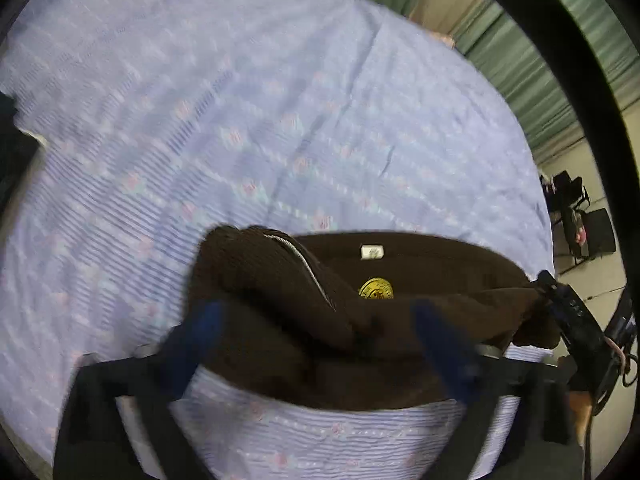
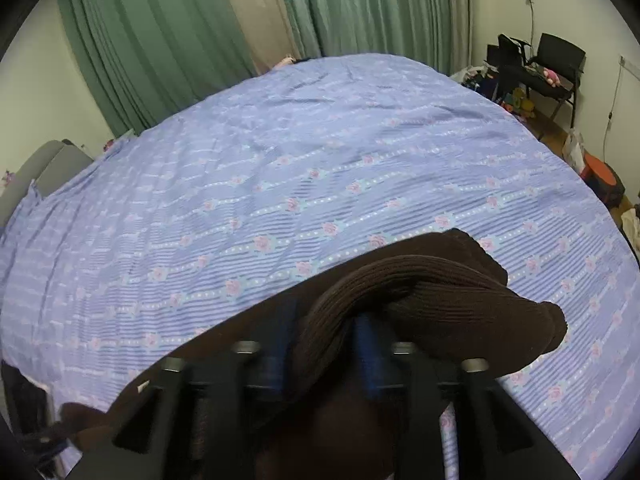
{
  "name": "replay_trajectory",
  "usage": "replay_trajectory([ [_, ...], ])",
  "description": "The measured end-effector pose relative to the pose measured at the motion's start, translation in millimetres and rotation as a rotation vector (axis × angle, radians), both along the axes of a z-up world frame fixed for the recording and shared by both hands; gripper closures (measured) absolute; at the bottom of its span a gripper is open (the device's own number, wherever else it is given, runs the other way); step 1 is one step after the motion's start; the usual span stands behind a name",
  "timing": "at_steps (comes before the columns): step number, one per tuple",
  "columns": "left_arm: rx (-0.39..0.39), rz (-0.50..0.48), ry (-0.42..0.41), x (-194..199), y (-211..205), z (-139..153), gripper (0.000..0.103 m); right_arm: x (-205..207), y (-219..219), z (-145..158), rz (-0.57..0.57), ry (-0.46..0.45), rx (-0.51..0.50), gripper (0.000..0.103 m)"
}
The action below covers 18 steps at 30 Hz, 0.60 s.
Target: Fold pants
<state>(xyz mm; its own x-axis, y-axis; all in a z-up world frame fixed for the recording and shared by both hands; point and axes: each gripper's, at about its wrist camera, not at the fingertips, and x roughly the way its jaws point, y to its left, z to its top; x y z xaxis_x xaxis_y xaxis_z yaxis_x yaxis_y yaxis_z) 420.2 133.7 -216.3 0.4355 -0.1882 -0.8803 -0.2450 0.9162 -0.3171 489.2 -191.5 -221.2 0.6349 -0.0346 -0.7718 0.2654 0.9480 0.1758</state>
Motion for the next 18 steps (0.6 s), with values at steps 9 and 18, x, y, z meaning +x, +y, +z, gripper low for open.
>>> replay_trajectory([
  [9,0.263,-0.504,-0.276,-4,-47,56,0.0,-75,-1,50,0.048,-0.136,-0.055,0.026],
  [18,0.377,-0.941,-0.102,60,-123,-29,0.005,-119,-31,8,0.054,0.019,-0.146,0.026],
])
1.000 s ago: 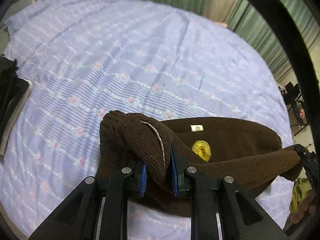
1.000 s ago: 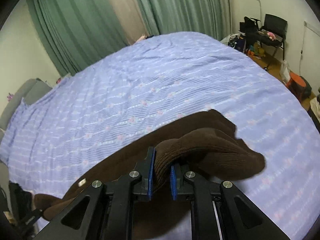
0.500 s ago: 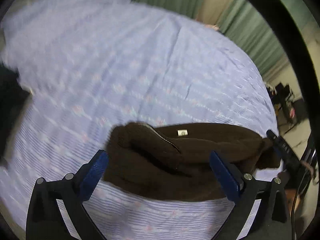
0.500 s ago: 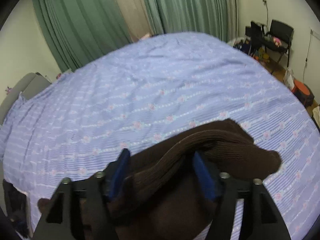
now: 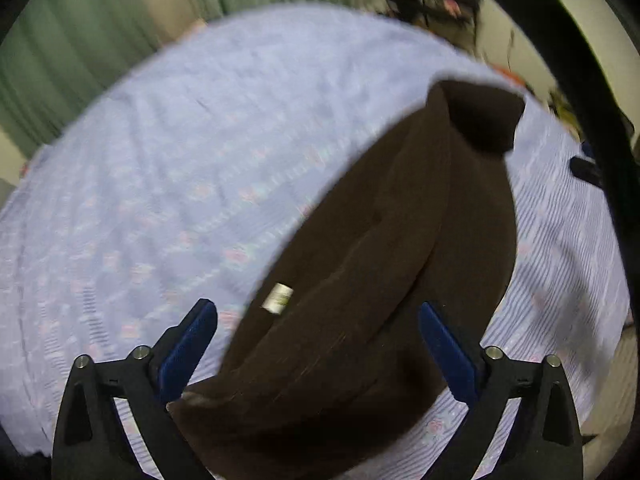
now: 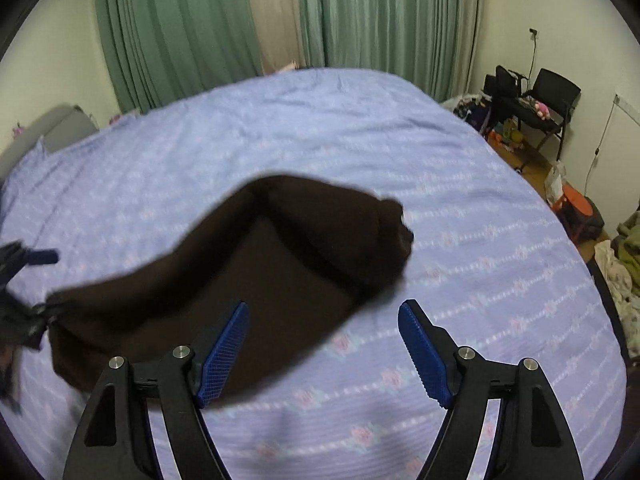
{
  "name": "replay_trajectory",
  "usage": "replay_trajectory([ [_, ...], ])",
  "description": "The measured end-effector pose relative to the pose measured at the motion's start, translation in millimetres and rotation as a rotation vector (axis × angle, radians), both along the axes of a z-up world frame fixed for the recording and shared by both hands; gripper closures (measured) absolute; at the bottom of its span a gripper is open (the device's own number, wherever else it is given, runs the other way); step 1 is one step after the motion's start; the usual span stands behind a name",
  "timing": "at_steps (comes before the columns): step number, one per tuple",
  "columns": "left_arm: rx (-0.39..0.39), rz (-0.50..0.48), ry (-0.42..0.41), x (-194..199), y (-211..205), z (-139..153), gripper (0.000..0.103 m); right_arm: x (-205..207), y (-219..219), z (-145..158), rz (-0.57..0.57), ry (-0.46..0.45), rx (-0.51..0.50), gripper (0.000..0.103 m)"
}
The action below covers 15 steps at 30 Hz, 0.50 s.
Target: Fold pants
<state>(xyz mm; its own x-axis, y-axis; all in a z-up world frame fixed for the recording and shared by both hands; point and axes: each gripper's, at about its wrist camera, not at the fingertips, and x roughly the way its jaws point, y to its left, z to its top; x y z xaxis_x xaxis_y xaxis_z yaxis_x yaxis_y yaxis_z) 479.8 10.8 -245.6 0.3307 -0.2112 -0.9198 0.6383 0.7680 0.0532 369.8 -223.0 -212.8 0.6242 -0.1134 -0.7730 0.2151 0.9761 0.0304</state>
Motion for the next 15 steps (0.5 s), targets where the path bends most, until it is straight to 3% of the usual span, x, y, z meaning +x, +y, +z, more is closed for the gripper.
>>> replay_trajectory([
  [2,0.033,-0.008,0.081,8,-10,-21,0.011,-3,-4,-9,-0.001,0.009,0.009,0.026],
  [4,0.058,-0.011,0.125,10,-16,-34,0.029,-3,-9,-20,-0.011,0.027,0.02,0.026],
  [6,0.074,-0.023,0.105,3,-15,-35,0.067,-2,-17,-25,-0.016,0.039,0.037,0.026],
  [10,0.067,0.003,0.04,8,-14,-21,0.072,-4,-23,-26,-0.021,0.033,0.014,0.026],
  [15,0.069,0.161,-0.013,47,-9,-15,0.073,6,-18,-21,-0.004,0.011,-0.065,0.026],
])
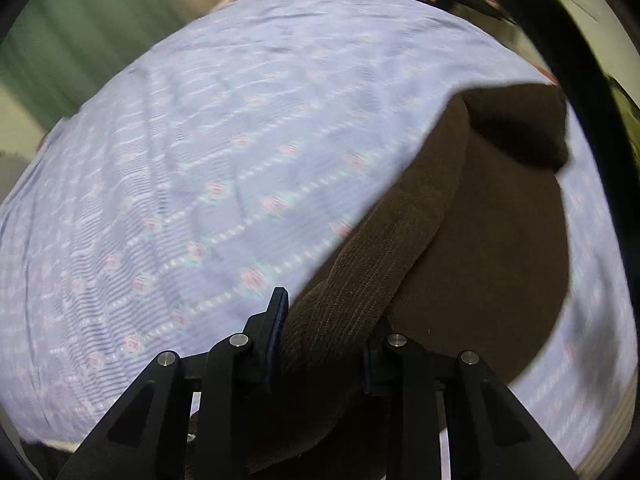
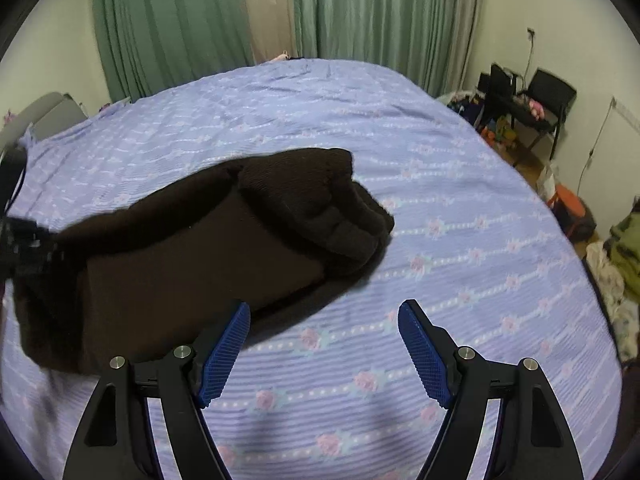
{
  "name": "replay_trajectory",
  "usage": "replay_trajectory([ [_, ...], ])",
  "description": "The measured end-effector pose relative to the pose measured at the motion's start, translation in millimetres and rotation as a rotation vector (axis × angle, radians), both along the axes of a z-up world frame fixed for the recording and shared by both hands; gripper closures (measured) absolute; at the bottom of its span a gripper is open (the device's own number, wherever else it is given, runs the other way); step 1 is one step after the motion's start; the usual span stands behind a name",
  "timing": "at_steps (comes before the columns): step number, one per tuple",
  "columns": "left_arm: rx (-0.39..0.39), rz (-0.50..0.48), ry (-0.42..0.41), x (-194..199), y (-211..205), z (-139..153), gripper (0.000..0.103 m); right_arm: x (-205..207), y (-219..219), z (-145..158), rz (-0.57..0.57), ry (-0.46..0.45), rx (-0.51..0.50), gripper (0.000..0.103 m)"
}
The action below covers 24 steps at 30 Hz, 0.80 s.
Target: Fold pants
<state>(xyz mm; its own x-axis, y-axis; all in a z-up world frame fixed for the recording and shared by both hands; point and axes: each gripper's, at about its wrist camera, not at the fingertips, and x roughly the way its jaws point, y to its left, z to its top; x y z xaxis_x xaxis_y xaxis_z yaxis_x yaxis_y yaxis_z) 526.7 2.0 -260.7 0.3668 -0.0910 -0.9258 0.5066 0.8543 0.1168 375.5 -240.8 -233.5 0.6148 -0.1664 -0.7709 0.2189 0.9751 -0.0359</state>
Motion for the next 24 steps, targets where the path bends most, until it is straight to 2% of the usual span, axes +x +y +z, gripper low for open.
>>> replay_trajectory([
  [4,0.082,0.035,0.026,13,-12,-28,0.067,15,4,3,0.025,-0.019,-0.036,0.026],
  [6,0.084,0.073,0.013,15,-12,-30,0.053,20,-1,2,0.013,-0.018,-0.026,0.026],
  [7,0.059,0.102,-0.012,13,-9,-22,0.05,21,-4,1,0.005,-0.017,-0.018,0.026],
  [8,0.04,0.116,-0.042,10,-8,-14,0.041,22,-8,1,0.001,-0.015,-0.014,0.026],
  [9,0.035,0.121,-0.1,2,-9,-2,0.029,22,-11,2,-0.001,-0.015,-0.012,0.026],
  [11,0.036,0.115,-0.254,-24,-13,28,0.019,20,-16,5,0.007,-0.032,-0.01,0.026],
  [12,0.018,0.104,-0.294,-33,-13,39,0.013,19,-18,7,0.013,-0.04,-0.009,0.026],
  [14,-0.035,0.052,-0.338,-67,-17,58,0.013,16,-24,11,0.016,-0.054,0.001,0.026],
  [16,-0.075,-0.013,-0.346,-107,-29,61,0.013,13,-31,13,0.024,-0.065,0.019,0.026],
  [20,-0.096,-0.088,-0.334,-158,-59,37,0.016,12,-47,8,0.03,-0.055,0.034,0.026],
  [21,-0.094,-0.091,-0.329,-153,-57,35,0.019,14,-51,5,0.035,-0.048,0.031,0.026],
  [24,-0.093,-0.058,-0.297,-170,-72,3,0.023,24,-58,-2,0.077,-0.038,0.011,0.026],
])
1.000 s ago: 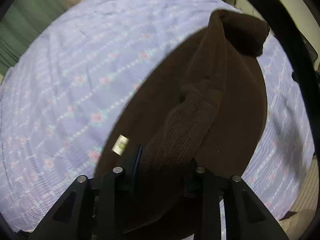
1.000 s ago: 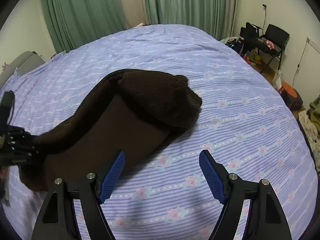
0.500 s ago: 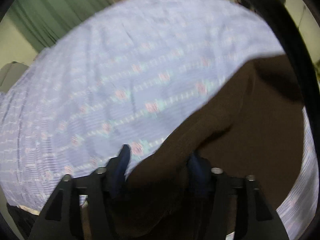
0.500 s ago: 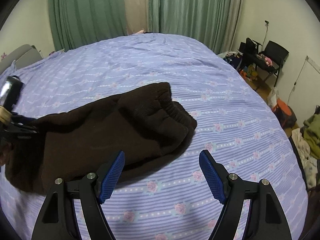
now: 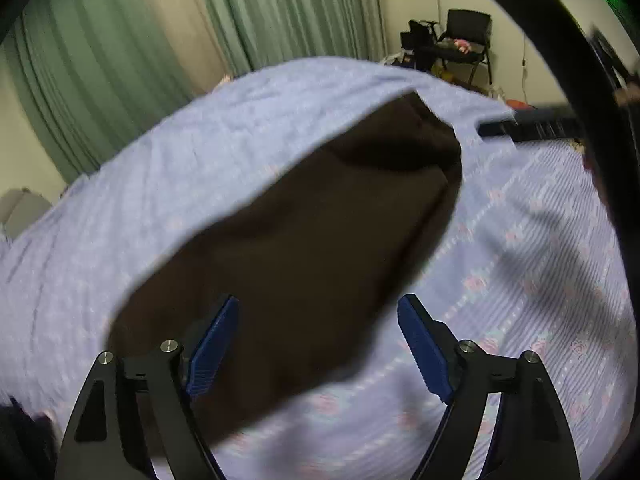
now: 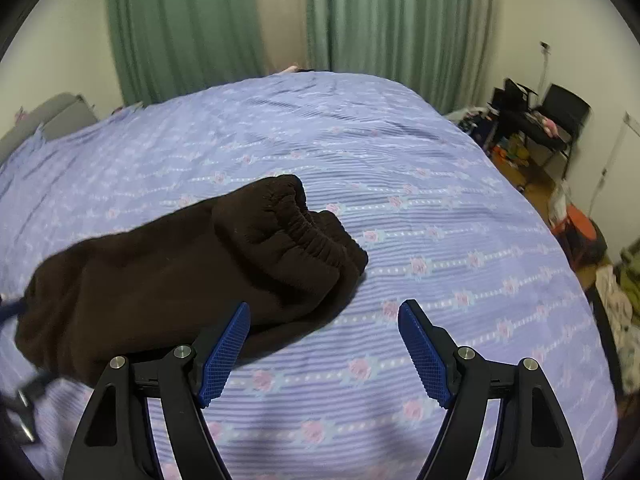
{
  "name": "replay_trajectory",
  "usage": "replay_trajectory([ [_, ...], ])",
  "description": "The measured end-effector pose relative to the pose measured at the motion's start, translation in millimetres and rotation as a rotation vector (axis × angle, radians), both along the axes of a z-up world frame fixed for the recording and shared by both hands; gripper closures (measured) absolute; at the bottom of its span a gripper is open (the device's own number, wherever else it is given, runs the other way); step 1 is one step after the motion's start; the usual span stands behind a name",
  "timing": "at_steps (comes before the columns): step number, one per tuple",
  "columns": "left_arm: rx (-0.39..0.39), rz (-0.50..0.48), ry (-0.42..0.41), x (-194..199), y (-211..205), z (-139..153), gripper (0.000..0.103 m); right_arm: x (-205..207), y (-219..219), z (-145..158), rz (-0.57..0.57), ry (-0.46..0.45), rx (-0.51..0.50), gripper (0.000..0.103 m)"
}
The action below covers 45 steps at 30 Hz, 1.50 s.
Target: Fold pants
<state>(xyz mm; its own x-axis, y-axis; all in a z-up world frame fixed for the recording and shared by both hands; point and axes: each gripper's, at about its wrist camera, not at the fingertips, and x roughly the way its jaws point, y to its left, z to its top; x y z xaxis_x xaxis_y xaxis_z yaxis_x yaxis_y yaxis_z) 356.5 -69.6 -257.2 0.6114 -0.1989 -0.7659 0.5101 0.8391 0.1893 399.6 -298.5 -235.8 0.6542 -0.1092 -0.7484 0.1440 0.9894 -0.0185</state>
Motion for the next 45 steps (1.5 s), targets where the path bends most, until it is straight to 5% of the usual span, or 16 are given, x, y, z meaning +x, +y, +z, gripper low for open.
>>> replay_trajectory([
  [5,0.023,0.143,0.031,12,-4,-31,0.032,31,-7,-18,0.065,0.039,-0.014,0.026],
  [9,0.071,0.212,0.027,14,-13,-57,0.036,60,-26,-42,0.031,0.086,0.093,0.029],
  [12,0.086,0.237,0.034,21,-12,-57,0.054,78,-34,-63,0.021,0.143,0.174,0.059],
  [13,0.051,0.244,0.043,24,-7,-50,0.058,82,-34,-64,0.022,0.151,0.19,0.077],
  [16,-0.008,0.255,0.046,29,8,-30,0.068,81,-38,-44,-0.049,0.076,0.183,0.082],
  [21,-0.059,0.249,0.081,51,16,-4,0.073,101,-34,-26,-0.135,0.095,0.144,0.077],
  [23,-0.054,0.224,0.115,59,20,-1,0.072,108,-27,-32,-0.13,0.115,0.044,0.048],
  [25,-0.091,0.19,0.171,63,32,0,0.071,97,-22,-28,-0.133,0.098,-0.041,0.043],
  [29,-0.17,0.144,0.264,77,51,1,0.067,40,-14,3,-0.042,-0.012,0.025,0.034],
  [33,-0.211,0.115,0.307,88,64,12,0.068,4,21,12,0.251,-0.011,0.18,0.034],
  [37,-0.234,0.111,0.346,96,73,18,0.068,4,80,2,0.565,0.041,0.277,0.036],
  [45,-0.339,0.118,0.427,89,101,23,0.067,36,154,-18,0.833,0.12,0.32,0.042],
])
